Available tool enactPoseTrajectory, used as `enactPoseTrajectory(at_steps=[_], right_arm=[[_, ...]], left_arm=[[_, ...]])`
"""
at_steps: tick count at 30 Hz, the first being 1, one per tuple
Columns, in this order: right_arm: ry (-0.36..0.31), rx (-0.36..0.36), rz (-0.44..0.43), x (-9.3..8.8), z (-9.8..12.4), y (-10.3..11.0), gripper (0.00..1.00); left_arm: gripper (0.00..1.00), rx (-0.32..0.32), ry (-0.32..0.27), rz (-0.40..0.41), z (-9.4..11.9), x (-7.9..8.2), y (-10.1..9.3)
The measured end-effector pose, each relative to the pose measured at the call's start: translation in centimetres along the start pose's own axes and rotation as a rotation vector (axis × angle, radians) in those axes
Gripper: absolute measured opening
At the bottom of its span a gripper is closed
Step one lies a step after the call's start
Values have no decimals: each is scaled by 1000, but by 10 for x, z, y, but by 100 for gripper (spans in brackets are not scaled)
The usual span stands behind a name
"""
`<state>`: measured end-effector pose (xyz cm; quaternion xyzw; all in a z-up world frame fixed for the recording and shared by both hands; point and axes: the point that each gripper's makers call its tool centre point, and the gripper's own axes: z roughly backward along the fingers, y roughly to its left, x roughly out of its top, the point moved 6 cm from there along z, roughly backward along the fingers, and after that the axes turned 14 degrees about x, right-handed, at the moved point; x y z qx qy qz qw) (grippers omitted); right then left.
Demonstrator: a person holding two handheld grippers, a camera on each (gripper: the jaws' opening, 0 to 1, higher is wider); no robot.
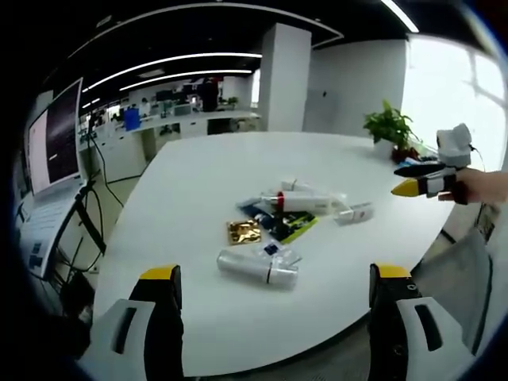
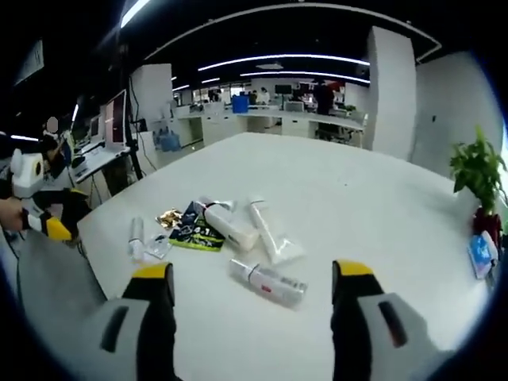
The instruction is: Arrange the skincare products in the storage area until every visible bottle or jar stands upright without overlapping.
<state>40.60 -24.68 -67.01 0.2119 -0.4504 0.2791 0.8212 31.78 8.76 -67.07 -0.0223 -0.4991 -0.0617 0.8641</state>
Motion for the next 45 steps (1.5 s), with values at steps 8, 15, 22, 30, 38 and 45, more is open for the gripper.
enactPoseTrajectory(at_steps=[8, 15, 22, 30, 38, 45], right_arm=[[39, 53, 35, 7, -14, -6, 81], [77, 102, 70, 17, -31, -13, 78], [182, 151, 157, 18, -49, -16, 74], [193, 177, 139, 20, -64, -29, 65], [258, 242, 257, 22, -89, -39, 59], [331, 330, 318, 25, -110, -36, 53]], left_arm=[[96, 8, -1, 13, -1, -1, 3], [96, 14, -2, 19, -2, -1, 6], [95, 18, 2, 26, -2, -2, 8], [95, 24, 4, 39, -2, -2, 9], [95, 21, 11, 42, -3, -2, 8], [95, 26, 13, 48, -4, -5, 12]])
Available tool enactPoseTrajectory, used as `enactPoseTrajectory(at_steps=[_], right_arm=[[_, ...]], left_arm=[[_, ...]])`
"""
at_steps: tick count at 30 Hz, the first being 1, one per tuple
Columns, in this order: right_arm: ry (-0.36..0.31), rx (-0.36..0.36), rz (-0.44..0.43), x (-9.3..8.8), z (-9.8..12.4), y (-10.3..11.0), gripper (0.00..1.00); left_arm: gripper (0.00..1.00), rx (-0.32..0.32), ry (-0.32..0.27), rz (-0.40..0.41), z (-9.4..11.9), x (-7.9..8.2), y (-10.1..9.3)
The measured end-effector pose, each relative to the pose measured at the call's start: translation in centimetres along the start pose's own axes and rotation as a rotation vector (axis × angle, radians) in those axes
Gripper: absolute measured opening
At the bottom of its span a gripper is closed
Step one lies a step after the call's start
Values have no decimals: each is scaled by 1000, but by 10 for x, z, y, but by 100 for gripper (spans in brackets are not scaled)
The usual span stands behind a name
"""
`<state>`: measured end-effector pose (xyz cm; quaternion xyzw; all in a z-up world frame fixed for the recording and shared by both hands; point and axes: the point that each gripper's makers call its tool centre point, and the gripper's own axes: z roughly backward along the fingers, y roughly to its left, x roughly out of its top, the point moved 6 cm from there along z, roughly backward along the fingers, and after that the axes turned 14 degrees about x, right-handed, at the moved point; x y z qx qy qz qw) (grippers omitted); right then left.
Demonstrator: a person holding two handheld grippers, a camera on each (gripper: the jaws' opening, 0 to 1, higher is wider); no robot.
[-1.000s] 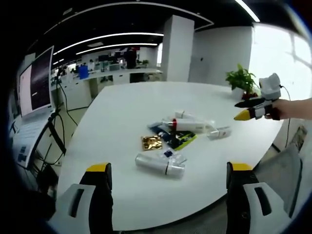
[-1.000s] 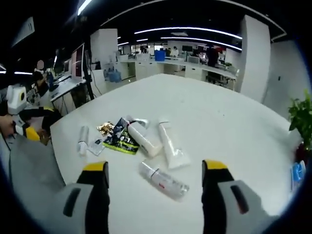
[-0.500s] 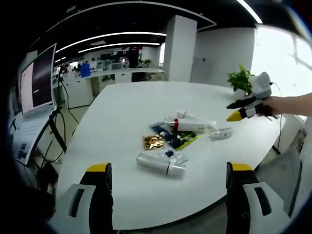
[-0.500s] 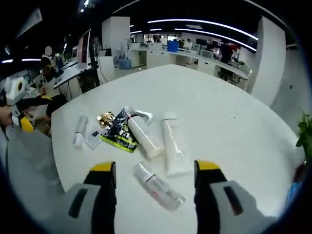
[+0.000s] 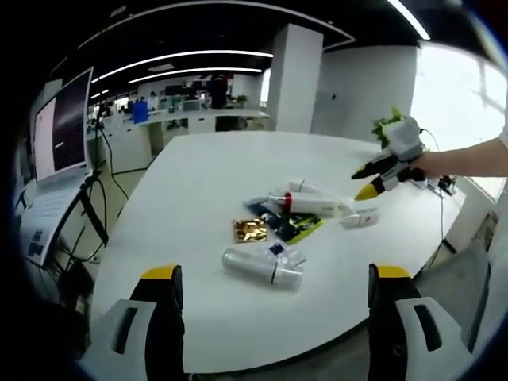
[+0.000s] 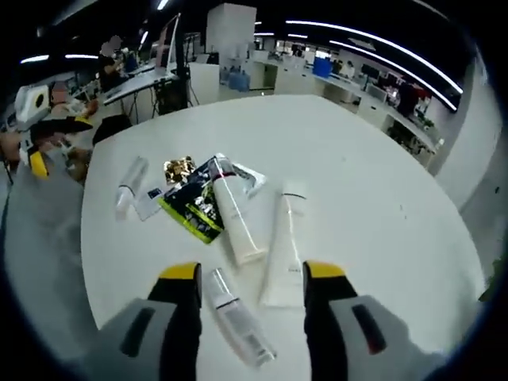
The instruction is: Arrange the skincare products in the storage area until every visible bottle or jar stands upright without overlapping.
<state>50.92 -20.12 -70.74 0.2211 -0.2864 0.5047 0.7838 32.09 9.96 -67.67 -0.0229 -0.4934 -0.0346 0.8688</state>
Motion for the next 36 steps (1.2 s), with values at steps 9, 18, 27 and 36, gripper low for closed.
enactPoseTrajectory(at_steps=[9, 18, 27, 36], right_arm=[[66, 81, 45, 15, -30, -16, 50], [123, 152, 113, 35, -63, -17, 50], [164, 212, 149, 52, -92, -16, 47], [215, 248, 191, 73, -122, -11, 46]], left_arm=[[95, 8, 1, 5, 1, 1, -1], [95, 11, 4, 5, 2, 2, -3], [95, 12, 2, 20, 2, 3, -2], [95, 13, 3, 34, 2, 4, -1]])
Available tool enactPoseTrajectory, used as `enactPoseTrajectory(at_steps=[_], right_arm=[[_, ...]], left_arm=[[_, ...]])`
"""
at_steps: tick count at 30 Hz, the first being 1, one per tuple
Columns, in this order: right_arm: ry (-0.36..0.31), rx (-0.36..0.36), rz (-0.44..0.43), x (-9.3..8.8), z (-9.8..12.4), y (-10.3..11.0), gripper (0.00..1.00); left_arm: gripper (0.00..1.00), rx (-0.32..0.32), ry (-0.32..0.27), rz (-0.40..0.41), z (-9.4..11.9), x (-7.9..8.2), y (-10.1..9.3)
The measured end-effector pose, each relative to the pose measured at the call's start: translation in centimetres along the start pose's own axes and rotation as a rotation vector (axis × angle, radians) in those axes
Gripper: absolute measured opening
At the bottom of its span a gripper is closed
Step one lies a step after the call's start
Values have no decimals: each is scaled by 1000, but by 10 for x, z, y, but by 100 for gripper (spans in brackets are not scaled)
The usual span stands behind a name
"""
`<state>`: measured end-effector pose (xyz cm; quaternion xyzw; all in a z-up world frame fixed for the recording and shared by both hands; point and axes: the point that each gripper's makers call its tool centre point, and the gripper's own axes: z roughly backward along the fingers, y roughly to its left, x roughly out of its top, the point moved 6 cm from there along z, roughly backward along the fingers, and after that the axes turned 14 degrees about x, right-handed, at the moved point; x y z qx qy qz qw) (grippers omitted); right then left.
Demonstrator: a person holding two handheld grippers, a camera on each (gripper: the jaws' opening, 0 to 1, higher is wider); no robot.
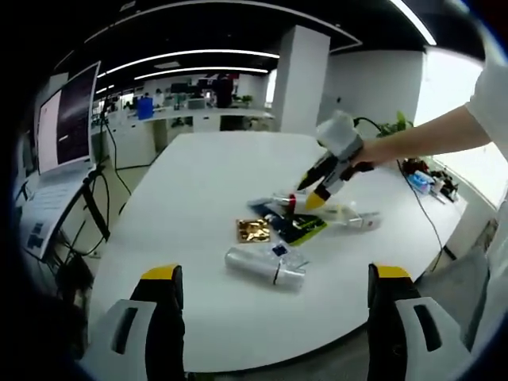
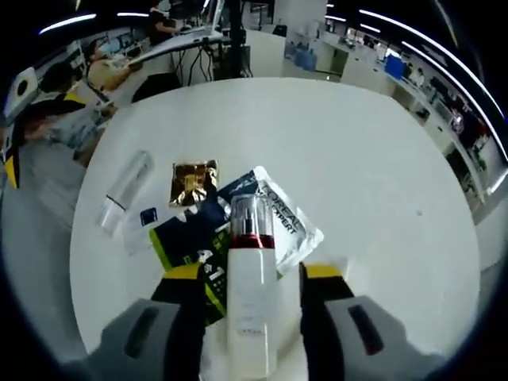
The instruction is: Arrange the skincare products in the storage area until every visible bottle or jar stands upright without overlapping.
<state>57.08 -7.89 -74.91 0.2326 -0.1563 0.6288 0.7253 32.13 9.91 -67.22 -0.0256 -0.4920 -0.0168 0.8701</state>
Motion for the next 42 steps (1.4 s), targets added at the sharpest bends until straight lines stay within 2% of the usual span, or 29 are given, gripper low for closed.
enactPoseTrajectory(at_steps=[4, 5, 7, 12, 15, 22, 37, 41, 42], right_arm=[[80, 56, -1, -3, -11, -1, 36], [98, 49, -26, -3, -13, -2, 37], [106, 48, -29, -1, -15, -4, 38], [132, 48, -53, 1, -19, -10, 33], [150, 82, -52, 3, -23, -9, 30], [206, 79, -38, 6, -29, -8, 30], [192, 39, -31, 4, -25, -7, 28], [165, 28, -56, 7, -14, -9, 28], [138, 17, -79, 9, -8, -11, 28]], left_arm=[[95, -1, 0, 3, 0, 1, 0], [95, -1, 0, 3, 0, 1, 0], [94, -2, 0, 3, 0, 1, 0], [94, -3, 0, 2, 0, 1, 0], [94, -2, 0, 4, 0, 2, 0], [94, -2, 0, 3, -1, 0, 2], [94, 1, -5, 3, -1, 0, 2], [93, 3, -8, 1, 0, 0, 2], [93, 2, -10, 0, 0, 1, 2]])
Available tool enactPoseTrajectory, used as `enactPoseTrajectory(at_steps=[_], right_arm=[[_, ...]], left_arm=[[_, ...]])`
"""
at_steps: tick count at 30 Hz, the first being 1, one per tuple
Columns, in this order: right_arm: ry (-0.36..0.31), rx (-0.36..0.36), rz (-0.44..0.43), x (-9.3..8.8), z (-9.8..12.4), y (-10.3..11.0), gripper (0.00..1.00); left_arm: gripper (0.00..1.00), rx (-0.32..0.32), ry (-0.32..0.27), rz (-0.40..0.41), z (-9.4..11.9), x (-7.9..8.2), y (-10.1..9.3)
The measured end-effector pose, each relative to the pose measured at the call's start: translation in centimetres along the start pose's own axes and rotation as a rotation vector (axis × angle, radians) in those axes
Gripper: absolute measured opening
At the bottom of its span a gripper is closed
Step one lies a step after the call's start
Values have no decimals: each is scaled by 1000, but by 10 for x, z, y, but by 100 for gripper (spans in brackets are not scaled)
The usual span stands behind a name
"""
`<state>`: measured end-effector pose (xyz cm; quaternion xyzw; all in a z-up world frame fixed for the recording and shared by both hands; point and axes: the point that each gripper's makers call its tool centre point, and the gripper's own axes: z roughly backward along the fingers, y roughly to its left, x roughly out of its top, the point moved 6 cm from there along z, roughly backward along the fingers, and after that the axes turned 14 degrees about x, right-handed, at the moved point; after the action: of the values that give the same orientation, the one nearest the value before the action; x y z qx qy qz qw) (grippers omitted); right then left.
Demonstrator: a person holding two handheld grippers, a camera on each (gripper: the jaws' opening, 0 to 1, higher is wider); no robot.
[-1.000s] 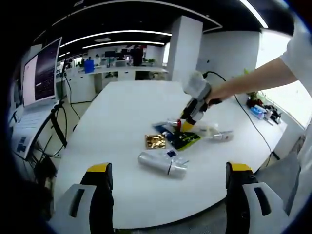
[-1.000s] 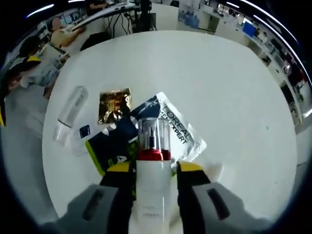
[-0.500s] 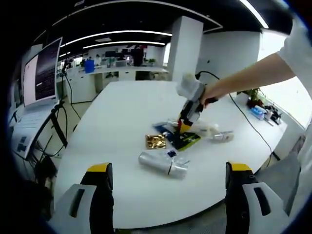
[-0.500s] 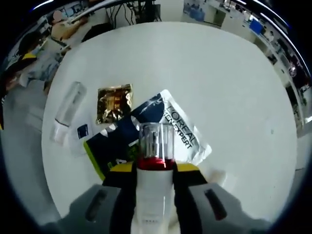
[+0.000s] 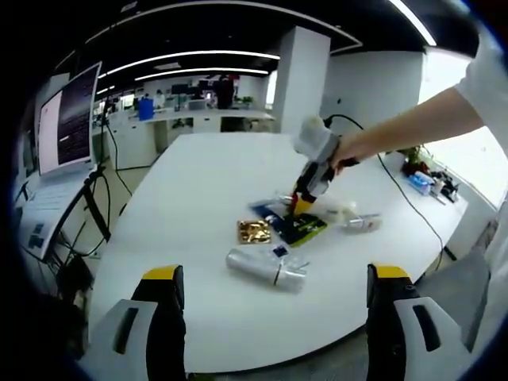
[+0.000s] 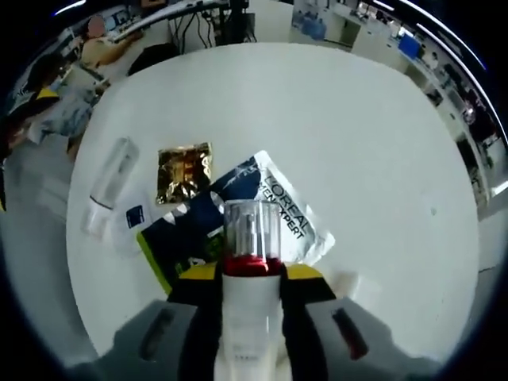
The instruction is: Arrange the skincare products in the storage area until every visible bottle or jar stands upright without overlapping.
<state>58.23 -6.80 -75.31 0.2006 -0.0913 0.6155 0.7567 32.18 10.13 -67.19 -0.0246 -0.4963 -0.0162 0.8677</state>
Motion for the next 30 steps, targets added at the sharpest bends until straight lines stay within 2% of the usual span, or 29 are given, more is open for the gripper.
enactPoseTrajectory(at_steps=[2, 10, 16, 22, 30], right_arm=[[-49, -18, -39, 0, 7, -6, 28], [-110, -59, -98, -8, 31, -3, 28], [-183, -120, -138, -17, 53, 6, 28], [-282, -188, -202, -31, 73, 13, 27], [-426, -290, -318, -63, 96, 23, 27]], left_arm=[[93, 1, -2, -3, 0, 0, 0], [93, -3, -11, -16, 1, 0, 0], [93, -6, -17, -22, 2, 1, -1], [93, -13, -20, -33, 3, 1, -3], [93, -23, -22, -50, 3, 0, -5]])
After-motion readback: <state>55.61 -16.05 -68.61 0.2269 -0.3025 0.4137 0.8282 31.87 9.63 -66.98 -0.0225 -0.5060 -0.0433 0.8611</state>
